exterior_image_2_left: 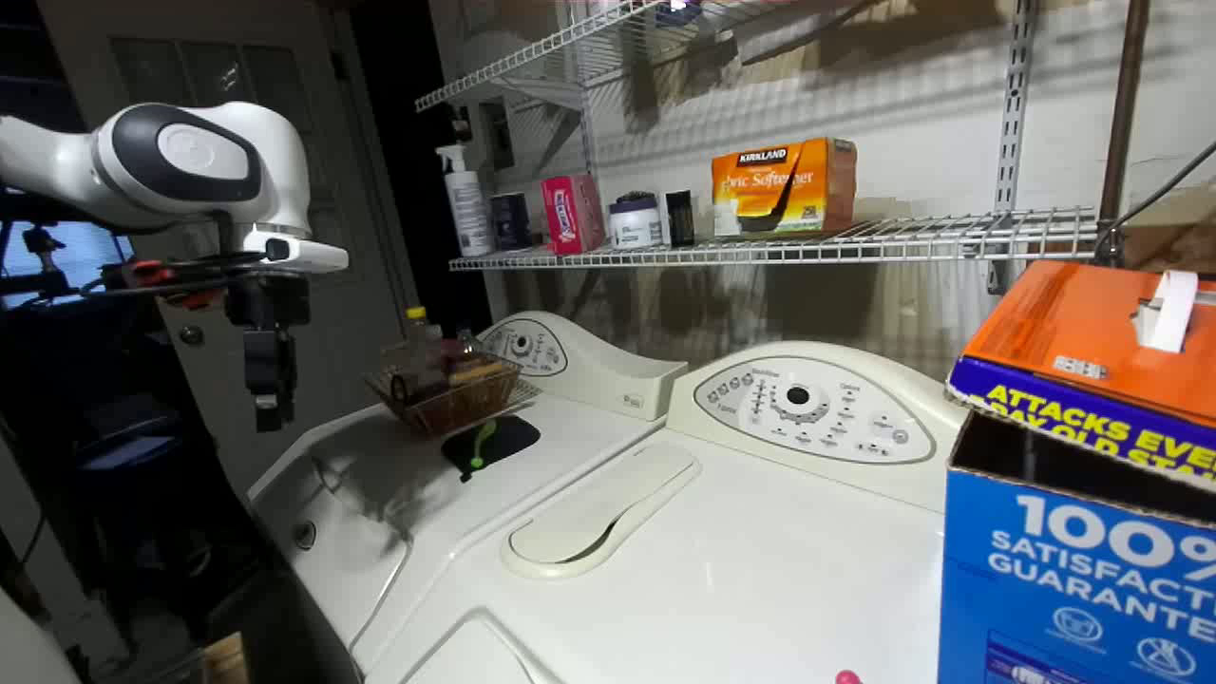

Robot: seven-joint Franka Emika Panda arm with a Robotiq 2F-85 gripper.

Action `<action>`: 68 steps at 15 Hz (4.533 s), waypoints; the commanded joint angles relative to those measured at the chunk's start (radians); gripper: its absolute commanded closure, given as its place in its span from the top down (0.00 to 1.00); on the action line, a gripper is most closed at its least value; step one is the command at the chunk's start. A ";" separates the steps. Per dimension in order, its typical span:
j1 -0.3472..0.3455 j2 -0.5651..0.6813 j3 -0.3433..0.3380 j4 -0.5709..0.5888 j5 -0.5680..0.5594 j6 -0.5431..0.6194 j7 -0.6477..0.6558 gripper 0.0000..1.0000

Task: Move the basket to the washing machine on the right.

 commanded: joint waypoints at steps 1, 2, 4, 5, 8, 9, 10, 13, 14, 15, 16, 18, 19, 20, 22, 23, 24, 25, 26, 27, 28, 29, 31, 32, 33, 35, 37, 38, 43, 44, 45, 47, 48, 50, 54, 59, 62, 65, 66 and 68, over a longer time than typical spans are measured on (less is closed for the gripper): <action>0.021 0.006 -0.019 0.001 -0.011 0.000 0.011 1.00; 0.021 0.006 -0.019 0.001 -0.011 0.000 0.011 1.00; 0.021 0.006 -0.019 0.001 -0.011 0.000 0.011 1.00; 0.021 0.006 -0.019 0.001 -0.011 0.000 0.011 1.00; 0.031 0.018 -0.024 0.002 0.012 0.034 -0.006 1.00; 0.043 0.042 -0.020 0.010 0.041 0.088 -0.015 1.00; 0.055 0.061 -0.018 0.014 0.068 0.143 -0.021 1.00; 0.094 0.132 -0.023 0.022 0.180 0.332 -0.028 1.00; 0.103 0.166 -0.020 0.027 0.202 0.402 -0.031 1.00; 0.117 0.201 -0.024 0.035 0.231 0.471 -0.045 1.00; 0.129 0.242 -0.025 0.048 0.249 0.531 -0.053 1.00; 0.149 0.329 -0.030 0.081 0.274 0.644 -0.090 1.00; 0.157 0.375 -0.032 0.103 0.281 0.696 -0.113 1.00; 0.176 0.417 -0.044 0.123 0.309 0.751 -0.160 1.00; 0.216 0.501 -0.064 0.161 0.378 0.851 -0.269 1.00; 0.239 0.540 -0.075 0.182 0.430 0.892 -0.326 1.00; 0.257 0.576 -0.082 0.204 0.480 0.922 -0.383 1.00; 0.263 0.606 -0.079 0.221 0.510 0.953 -0.419 1.00; 0.265 0.635 -0.073 0.234 0.523 0.989 -0.456 1.00; 0.264 0.660 -0.067 0.244 0.523 1.016 -0.485 1.00; 0.264 0.682 -0.066 0.255 0.538 1.029 -0.521 1.00; 0.260 0.699 -0.064 0.256 0.527 1.036 -0.535 1.00; 0.252 0.726 -0.060 0.259 0.531 1.049 -0.562 1.00; 0.251 0.738 -0.055 0.262 0.544 1.062 -0.582 1.00; 0.250 0.750 -0.052 0.261 0.534 1.083 -0.591 1.00; 0.247 0.777 -0.046 0.269 0.542 1.107 -0.615 1.00; 0.234 0.797 -0.040 0.284 0.585 1.106 -0.640 1.00; 0.232 0.804 -0.042 0.285 0.579 1.114 -0.636 1.00; 0.226 0.862 -0.033 0.322 0.617 1.153 -0.667 1.00; 0.228 0.873 -0.032 0.325 0.604 1.168 -0.665 1.00; 0.228 0.887 -0.029 0.332 0.600 1.182 -0.665 1.00; 0.227 0.917 -0.019 0.345 0.595 1.210 -0.669 1.00; 0.227 0.931 -0.014 0.349 0.589 1.225 -0.670 1.00; 0.242 0.952 -0.022 0.353 0.583 1.248 -0.671 1.00; 0.239 0.988 -0.015 0.362 0.592 1.287 -0.661 0.95; 0.269 1.019 -0.049 0.372 0.550 1.353 -0.612 0.60; 0.280 1.028 -0.061 0.381 0.558 1.378 -0.595 0.56; 0.284 1.028 -0.061 0.383 0.571 1.391 -0.583 0.55; 0.284 1.028 -0.058 0.384 0.576 1.392 -0.578 0.53; 0.284 1.028 -0.052 0.385 0.580 1.394 -0.568 0.31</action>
